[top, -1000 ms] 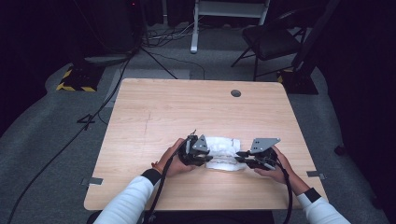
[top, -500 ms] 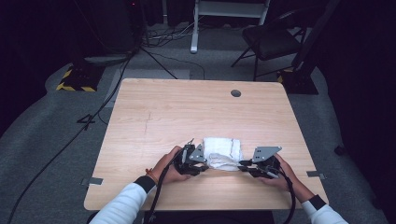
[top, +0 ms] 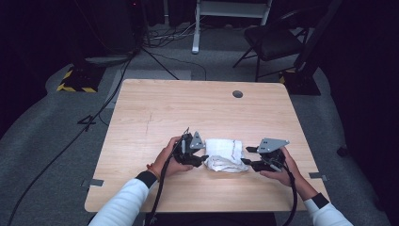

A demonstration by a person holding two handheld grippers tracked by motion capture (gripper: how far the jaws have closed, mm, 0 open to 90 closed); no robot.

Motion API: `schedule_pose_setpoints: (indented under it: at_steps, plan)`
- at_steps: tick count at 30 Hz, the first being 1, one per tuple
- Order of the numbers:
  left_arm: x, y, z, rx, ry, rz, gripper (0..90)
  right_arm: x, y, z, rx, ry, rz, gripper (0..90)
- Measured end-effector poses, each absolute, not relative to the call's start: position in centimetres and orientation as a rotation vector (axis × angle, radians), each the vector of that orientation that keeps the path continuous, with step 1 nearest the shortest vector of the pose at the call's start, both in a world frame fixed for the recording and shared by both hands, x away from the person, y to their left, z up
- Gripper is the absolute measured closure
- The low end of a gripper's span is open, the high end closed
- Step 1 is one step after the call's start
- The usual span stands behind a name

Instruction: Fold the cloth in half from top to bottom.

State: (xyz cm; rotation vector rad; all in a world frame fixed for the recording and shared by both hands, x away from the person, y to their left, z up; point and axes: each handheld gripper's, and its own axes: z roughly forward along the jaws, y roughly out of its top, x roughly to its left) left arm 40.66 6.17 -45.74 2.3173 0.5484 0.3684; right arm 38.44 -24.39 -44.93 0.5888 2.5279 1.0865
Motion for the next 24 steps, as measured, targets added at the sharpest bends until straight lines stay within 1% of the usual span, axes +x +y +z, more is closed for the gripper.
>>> schedule_pose_setpoints:
  at_steps: [2, 4, 6, 7, 9, 10, 14, 17, 22, 24]
  plan:
    - [41.5, 5.6, -45.8, 2.321, 0.561, 0.369, 33.4, 39.0, -24.1, -44.7, 0.614, 2.517, 1.084, 45.0]
    - [42.1, 4.9, -46.0, 2.326, 0.559, 0.351, 31.6, 39.5, -23.6, -44.8, 0.625, 2.511, 1.068, 42.8]
    - [42.4, 4.3, -46.2, 2.355, 0.524, 0.363, 29.0, 39.9, -23.1, -45.2, 0.635, 2.521, 1.049, 40.5]
    - [42.4, 4.2, -46.3, 2.355, 0.516, 0.354, 28.7, 40.1, -22.9, -45.5, 0.641, 2.532, 1.043, 39.7]
    - [42.3, 4.0, -46.5, 2.346, 0.509, 0.295, 27.7, 40.2, -22.5, -46.0, 0.647, 2.562, 1.025, 38.2]
    - [42.0, 3.9, -46.6, 2.350, 0.489, 0.293, 26.2, 40.1, -22.4, -46.2, 0.643, 2.577, 1.015, 37.6]
    - [40.2, 3.4, -47.0, 2.406, 0.442, 0.336, 25.6, 39.5, -22.4, -46.8, 0.632, 2.614, 0.985, 35.2]
    - [38.9, 3.3, -47.4, 2.419, 0.416, 0.355, 25.7, 39.1, -22.6, -47.4, 0.631, 2.624, 0.946, 34.3]
    - [38.3, 3.7, -48.3, 2.430, 0.433, 0.326, 25.3, 38.4, -23.2, -48.2, 0.672, 2.630, 0.955, 34.5]
    - [38.0, 3.9, -48.5, 2.419, 0.431, 0.348, 25.3, 38.4, -23.3, -48.4, 0.688, 2.628, 0.969, 34.9]
